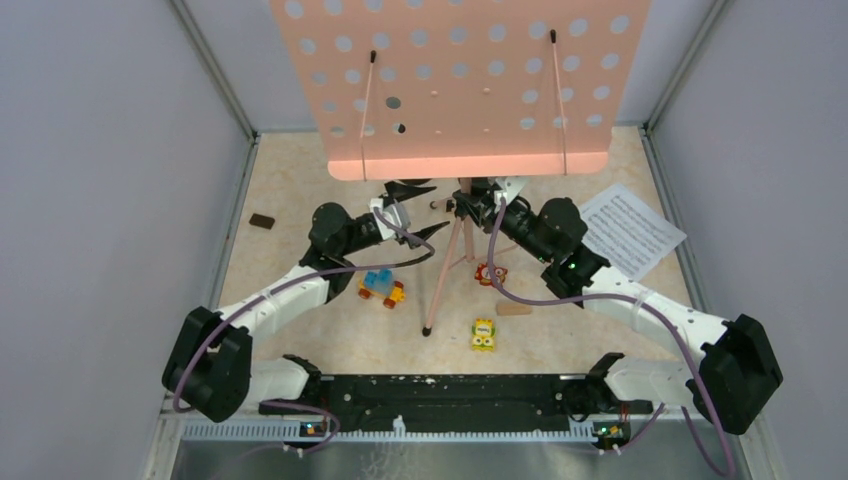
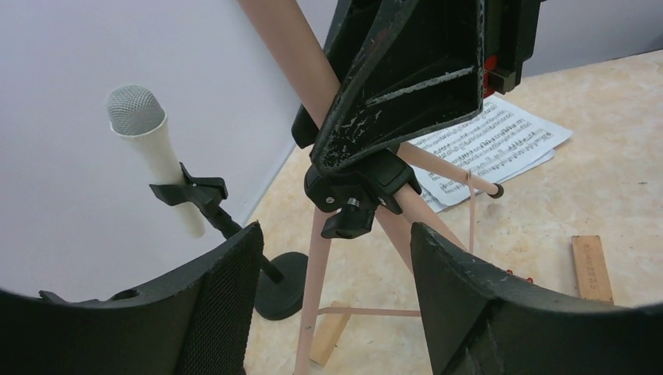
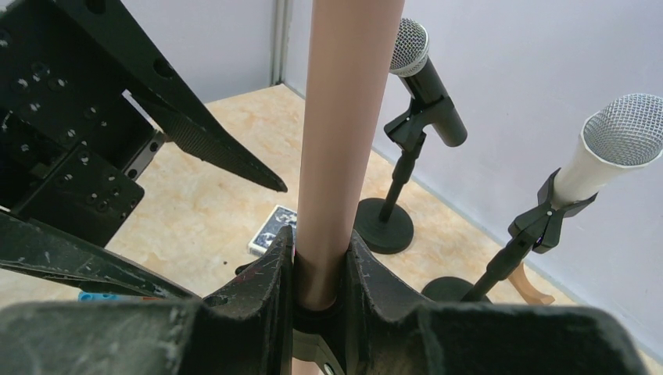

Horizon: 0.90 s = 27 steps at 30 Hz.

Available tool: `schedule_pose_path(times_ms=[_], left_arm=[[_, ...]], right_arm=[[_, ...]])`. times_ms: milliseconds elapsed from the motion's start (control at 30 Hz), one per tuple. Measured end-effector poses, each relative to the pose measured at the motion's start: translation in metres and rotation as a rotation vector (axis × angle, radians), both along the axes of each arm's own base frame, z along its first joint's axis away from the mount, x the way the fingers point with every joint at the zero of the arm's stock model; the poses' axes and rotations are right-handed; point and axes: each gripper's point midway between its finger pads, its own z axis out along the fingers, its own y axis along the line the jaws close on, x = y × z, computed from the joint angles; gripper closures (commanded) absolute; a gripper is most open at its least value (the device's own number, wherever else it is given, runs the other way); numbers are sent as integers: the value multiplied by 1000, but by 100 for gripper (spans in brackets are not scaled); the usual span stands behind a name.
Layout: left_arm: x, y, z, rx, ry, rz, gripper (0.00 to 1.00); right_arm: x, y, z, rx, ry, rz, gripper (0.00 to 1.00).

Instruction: Pack up the instrument practice props

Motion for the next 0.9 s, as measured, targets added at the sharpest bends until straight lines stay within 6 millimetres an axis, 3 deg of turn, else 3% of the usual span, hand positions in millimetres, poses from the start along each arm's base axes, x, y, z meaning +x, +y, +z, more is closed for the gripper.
schedule_pose_path(times_ms=[233,300,433,500,667,900], left_arm=[[6,-9,-5,27,1,-38,42],[9,-12,-4,31,1,-49,53],[9,-19,-4,40,14,-88,90],[7,-23,-6,51,31,-119,100],[4,-26,-6,54,72,-151,100],[7,-27,-6,10,277,-127,100]], right_arm=[[0,0,0,0,0,0,100],[0,0,0,0,0,0,100],[0,-1,-1,1,-1,-5,100],[0,-3,-2,1,1,-14,100],[1,-7,-2,3,2,-30,100],[0,-8,-3,20,-3,-37,100]])
